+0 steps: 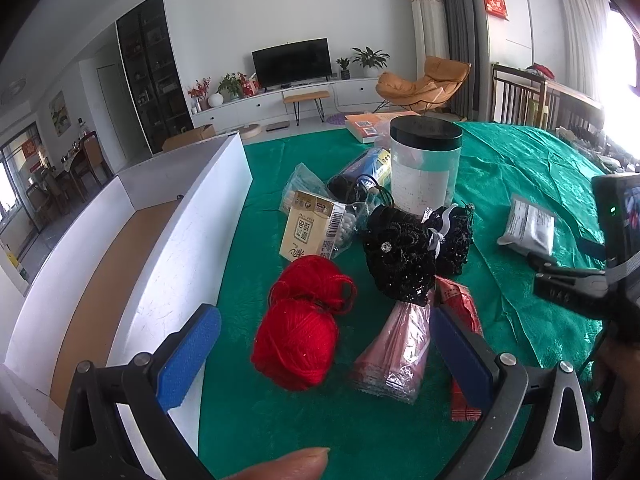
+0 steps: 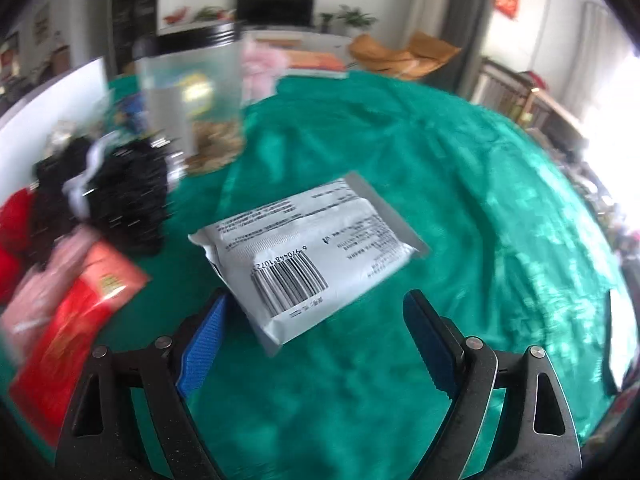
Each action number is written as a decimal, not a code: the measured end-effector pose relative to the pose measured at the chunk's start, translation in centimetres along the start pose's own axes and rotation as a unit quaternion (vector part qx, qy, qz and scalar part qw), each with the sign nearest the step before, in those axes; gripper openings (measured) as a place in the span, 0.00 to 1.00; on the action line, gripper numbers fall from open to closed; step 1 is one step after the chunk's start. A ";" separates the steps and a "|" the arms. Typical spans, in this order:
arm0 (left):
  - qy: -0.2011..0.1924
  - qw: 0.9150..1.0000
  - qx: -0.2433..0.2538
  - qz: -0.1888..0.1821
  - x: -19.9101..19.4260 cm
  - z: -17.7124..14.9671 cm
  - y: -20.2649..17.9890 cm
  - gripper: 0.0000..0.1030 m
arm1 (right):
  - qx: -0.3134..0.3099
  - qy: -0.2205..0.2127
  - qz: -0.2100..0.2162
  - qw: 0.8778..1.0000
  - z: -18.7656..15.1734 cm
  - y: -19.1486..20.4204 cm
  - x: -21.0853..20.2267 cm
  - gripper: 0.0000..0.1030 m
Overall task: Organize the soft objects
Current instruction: 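Move the right tool toward the white printed packet while the left tool approaches the pink bundle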
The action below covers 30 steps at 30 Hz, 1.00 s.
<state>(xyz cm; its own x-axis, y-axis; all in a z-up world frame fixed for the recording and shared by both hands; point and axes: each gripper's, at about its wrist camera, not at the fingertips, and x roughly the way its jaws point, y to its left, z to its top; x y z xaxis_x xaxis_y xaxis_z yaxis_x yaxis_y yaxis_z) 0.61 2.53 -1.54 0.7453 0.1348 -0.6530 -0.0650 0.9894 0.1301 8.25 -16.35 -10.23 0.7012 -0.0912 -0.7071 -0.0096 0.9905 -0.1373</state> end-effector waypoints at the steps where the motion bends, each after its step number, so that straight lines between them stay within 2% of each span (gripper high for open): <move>1: 0.000 1.000 0.002 0.003 0.0 0.0 0.0 1.00 | 0.022 -0.007 0.021 1.000 0.1 -1.1 -0.2 0.86; 3: 0.005 1.000 -0.002 0.005 0.3 -0.1 0.1 1.00 | 0.060 -0.009 0.065 0.996 -0.1 -2.6 -0.6 0.86; 6: 0.014 1.000 -0.007 -0.001 0.6 -0.2 0.0 1.00 | 0.063 -0.013 0.082 0.995 -0.2 -2.6 -1.2 0.86; 12: 0.012 1.000 0.012 -0.008 0.4 -0.5 -1.2 1.00 | 0.031 0.005 0.086 0.996 -0.3 -0.8 -0.7 0.86; 22: 0.021 1.000 0.014 -0.011 0.9 -0.9 -1.5 1.00 | 0.077 0.036 0.109 0.990 -1.4 -1.6 0.3 0.86; 30: 0.025 0.999 0.019 -0.012 1.1 -0.9 -1.9 1.00 | 0.062 0.039 0.098 0.992 -1.5 -1.0 0.3 0.87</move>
<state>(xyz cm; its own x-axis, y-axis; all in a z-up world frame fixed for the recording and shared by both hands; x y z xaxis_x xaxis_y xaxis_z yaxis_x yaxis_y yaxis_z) 0.93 0.88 -3.21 0.7125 0.1152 -0.6922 -0.0221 0.9896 0.1419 7.38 -17.54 -11.34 0.6370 0.1011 -0.7642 -0.0487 0.9947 0.0910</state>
